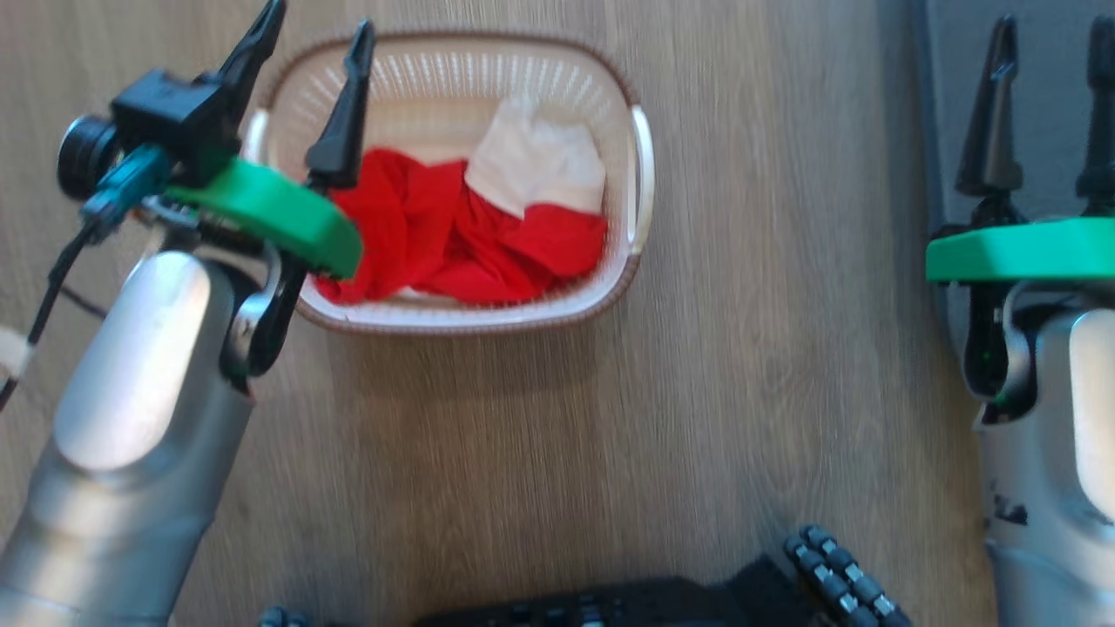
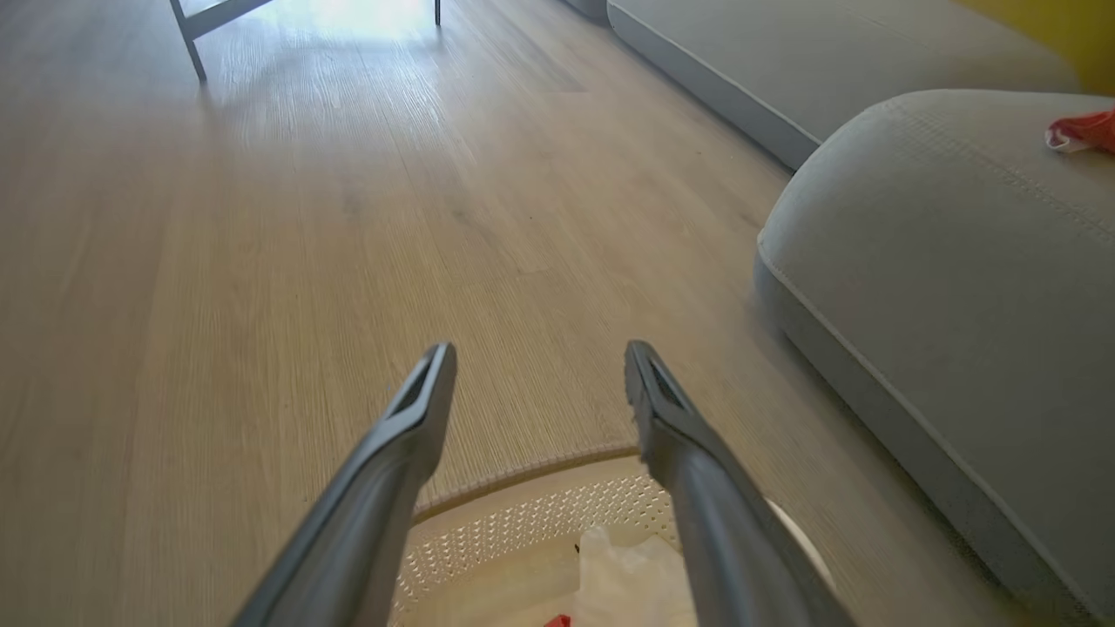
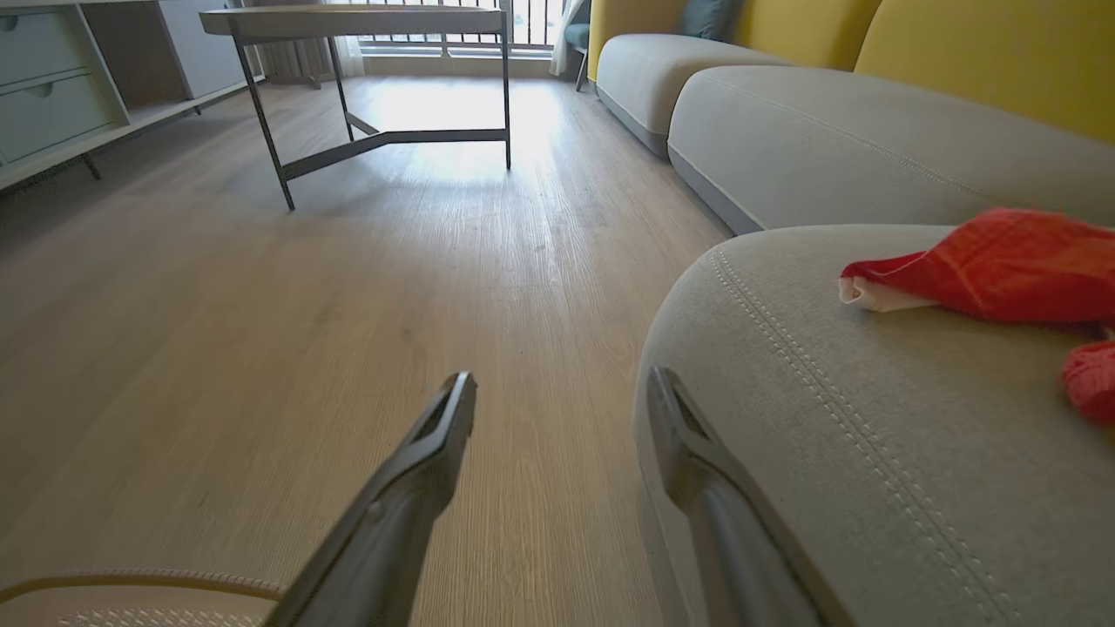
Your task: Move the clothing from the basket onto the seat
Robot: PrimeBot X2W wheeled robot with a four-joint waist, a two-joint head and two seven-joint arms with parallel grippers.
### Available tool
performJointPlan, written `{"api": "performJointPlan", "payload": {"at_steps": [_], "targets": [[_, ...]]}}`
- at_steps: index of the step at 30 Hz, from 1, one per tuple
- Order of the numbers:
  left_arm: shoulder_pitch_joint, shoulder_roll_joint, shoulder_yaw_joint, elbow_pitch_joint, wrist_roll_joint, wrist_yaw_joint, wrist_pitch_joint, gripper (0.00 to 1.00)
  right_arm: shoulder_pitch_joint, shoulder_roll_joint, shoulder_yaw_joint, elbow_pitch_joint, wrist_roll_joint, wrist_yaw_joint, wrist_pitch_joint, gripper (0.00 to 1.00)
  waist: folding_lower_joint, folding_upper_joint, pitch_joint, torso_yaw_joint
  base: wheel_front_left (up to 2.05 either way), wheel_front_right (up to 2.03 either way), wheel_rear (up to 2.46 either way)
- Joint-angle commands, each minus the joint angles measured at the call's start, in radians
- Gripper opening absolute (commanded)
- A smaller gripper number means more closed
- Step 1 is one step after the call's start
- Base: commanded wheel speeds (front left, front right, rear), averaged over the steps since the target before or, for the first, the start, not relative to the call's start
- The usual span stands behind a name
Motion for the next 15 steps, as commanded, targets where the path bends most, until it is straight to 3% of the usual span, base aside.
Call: {"api": "performJointPlan", "payload": {"at_steps": [1, 7, 15], "targets": [[-0.038, 0.029, 0.008, -0.027, 0.022, -0.003, 0.027, 1.0, -0.003, 0.012, 0.011, -0.031, 0.007, 0.007, -0.006, 1.0, -0.0005, 0.0001, 0.112, -0.01, 0.0, 0.0, 0.0], [-0.086, 0.025, -0.056, 0.021, 0.055, -0.011, 0.135, 1.0, -0.014, 0.014, 0.022, -0.014, 0.014, 0.007, -0.006, 1.0, -0.0005, 0.0001, 0.099, -0.031, 0.0, 0.0, 0.0], [-0.186, 0.01, -0.154, 0.148, 0.098, -0.02, 0.387, 1.0, -0.001, 0.015, 0.052, -0.011, 0.063, 0.007, -0.006, 1.0, -0.0005, 0.0001, 0.084, -0.097, 0.0, 0.0, 0.0]]}}
